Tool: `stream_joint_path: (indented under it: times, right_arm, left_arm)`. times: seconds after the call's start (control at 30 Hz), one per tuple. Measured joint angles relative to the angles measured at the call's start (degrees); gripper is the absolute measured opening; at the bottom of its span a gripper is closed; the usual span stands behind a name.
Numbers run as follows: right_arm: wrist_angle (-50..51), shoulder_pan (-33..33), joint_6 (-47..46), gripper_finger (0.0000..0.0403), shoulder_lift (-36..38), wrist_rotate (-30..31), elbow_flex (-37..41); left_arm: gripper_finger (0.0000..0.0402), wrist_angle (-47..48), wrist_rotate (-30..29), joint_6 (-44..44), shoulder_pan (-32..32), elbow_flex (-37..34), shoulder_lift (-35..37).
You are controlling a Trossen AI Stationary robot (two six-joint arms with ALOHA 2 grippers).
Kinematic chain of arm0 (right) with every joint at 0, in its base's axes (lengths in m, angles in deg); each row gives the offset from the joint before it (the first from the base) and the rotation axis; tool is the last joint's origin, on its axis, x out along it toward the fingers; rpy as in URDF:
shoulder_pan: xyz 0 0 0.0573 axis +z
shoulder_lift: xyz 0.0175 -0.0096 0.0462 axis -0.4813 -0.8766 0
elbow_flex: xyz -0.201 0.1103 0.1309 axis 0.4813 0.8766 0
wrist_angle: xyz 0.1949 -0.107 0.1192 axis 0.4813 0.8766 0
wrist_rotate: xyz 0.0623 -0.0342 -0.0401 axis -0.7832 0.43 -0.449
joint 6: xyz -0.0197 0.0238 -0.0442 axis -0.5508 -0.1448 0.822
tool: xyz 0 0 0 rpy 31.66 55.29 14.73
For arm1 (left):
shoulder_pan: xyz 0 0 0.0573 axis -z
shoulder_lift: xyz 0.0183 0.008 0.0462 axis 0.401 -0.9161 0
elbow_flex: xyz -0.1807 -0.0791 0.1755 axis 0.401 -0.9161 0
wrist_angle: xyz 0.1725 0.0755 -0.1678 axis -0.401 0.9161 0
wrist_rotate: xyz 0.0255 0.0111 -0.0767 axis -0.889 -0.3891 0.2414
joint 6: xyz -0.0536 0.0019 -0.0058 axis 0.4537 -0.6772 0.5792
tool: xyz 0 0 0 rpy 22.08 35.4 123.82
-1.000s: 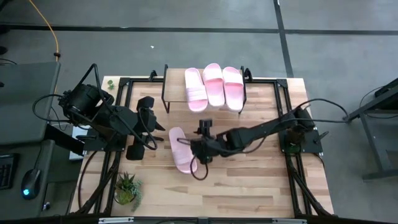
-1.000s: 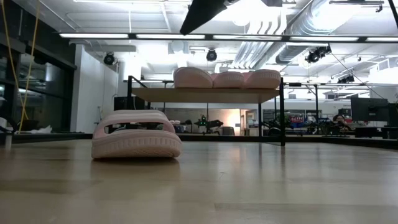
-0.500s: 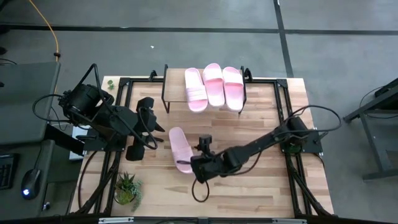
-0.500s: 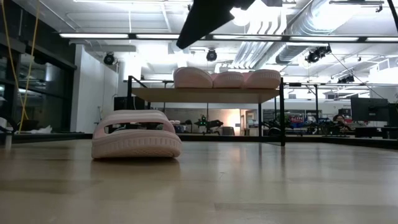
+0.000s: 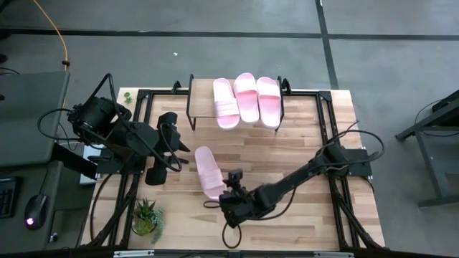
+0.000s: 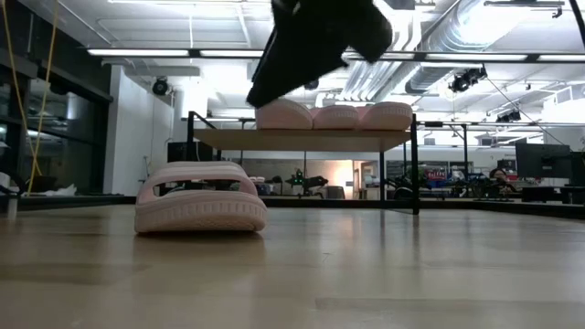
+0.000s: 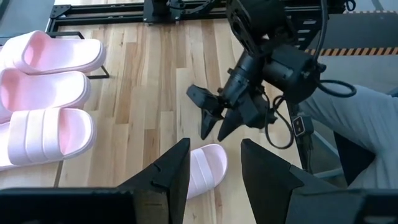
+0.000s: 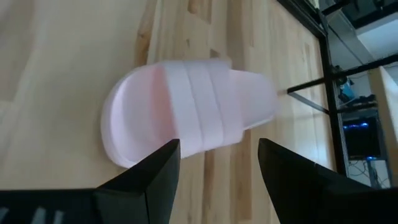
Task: Pick and place slides into the shelf
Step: Put the white slide on the shelf
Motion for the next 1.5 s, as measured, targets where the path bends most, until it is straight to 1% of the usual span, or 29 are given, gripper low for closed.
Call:
stream_joint_path:
  times: [0.1,0.27,0.43,0.83,1.17,1.27,1.37,1.5]
  right_arm:
    - [-0.42,-0.02,0.19,0.0209,-1.53,0.12,0.00]
    - [-0.66,-0.02,0.60,0.0209,-3.89,1.99,0.00]
    - [-2.51,-0.07,0.16,0.0209,-4.54,4.31,0.02]
    - [-2.57,-0.07,-0.72,0.0209,-4.61,4.26,0.02]
    - [-2.59,-0.20,-1.34,0.0209,-4.61,2.90,0.02]
    - [-3.33,-0.57,-1.05,0.0209,-5.37,2.79,0.00]
    - [-4.95,-0.95,0.21,0.0209,-7.17,0.98,0.00]
    - [-6.97,-1.03,1.33,0.0209,-8.33,1.97,0.02]
  left_arm:
    - [0.0126,-0.01,-0.01,0.00,0.00,-0.01,0.00]
    - [0.0127,0.01,-0.03,-0.41,0.01,-0.01,0.00]
    - [0.0127,0.01,-0.05,-0.75,0.01,-0.01,0.00]
    - [0.0127,0.01,-0.09,-0.86,0.01,0.00,0.00]
    - [0.0127,0.01,-0.59,-0.87,0.01,0.00,0.00]
    - [0.0126,0.01,-0.59,-0.87,0.00,-0.01,0.00]
    - [0.0127,0.00,-0.59,-0.87,0.02,-0.01,0.00]
    - [0.0127,0.01,-0.59,-0.85,0.00,-0.01,0.00]
